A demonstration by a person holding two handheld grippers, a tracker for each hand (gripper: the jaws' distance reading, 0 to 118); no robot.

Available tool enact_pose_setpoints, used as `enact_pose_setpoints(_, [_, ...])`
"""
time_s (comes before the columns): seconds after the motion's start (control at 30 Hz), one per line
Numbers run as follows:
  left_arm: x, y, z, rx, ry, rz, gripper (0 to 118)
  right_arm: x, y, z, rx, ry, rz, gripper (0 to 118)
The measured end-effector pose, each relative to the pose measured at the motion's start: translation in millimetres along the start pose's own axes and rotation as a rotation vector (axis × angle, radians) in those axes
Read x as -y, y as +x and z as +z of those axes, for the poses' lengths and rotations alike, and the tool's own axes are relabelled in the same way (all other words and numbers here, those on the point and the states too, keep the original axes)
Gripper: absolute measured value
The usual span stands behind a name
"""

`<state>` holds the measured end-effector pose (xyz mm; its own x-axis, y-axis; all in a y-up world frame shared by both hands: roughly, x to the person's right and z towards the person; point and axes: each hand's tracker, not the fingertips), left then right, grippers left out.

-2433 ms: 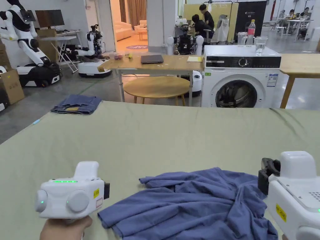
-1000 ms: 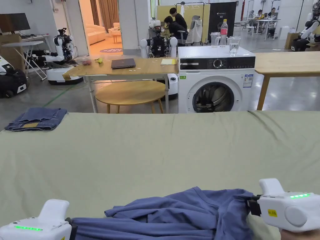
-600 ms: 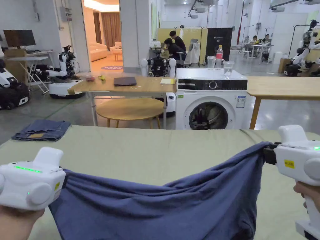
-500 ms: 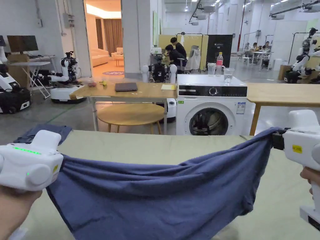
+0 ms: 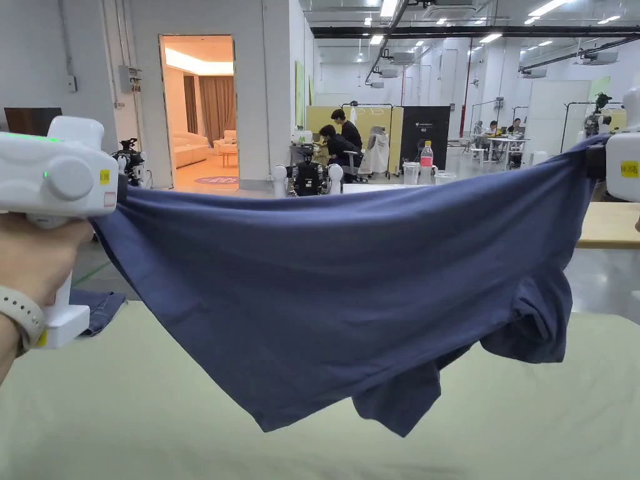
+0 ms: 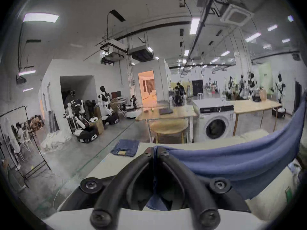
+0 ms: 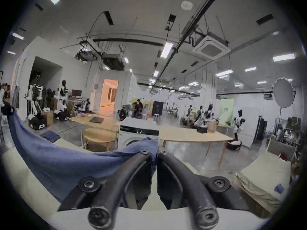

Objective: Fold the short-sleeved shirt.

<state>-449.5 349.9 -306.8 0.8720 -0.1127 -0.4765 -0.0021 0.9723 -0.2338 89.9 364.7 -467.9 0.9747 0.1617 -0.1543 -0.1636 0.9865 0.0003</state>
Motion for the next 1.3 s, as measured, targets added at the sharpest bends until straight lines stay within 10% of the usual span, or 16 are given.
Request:
enact_pose_setpoints(0.5, [125.3,50.4,-56.8,0.026,-0.178,-0.03,0,154.5,0.1,-45.3,0.061,-0.177,-0.053,2])
enact_pose_setpoints(1.0, [362.0,8.1,132.8,0.195,-0.428,-0.018,0,366.0,16.4,203.1,-0.051,-0.413,-0.019,2])
enact_pose_setpoints(1.17, [429.8,4.4,157.9,0.198,-0.507,0.059,0,436.2,7.4,240.5,-0.034,-0.605,-0.127,4])
enact_pose_setpoints(1.23, [424.7,2.1,168.8,0.211,-0.476,0.087,34,442.9,19.2,234.8,-0.042,-0.648,-0.182,36])
enact_pose_setpoints(1.3, [405.2,3.7,176.3,0.248,-0.473,0.114,96,423.7,15.5,237.1,-0.057,-0.624,-0.206,105])
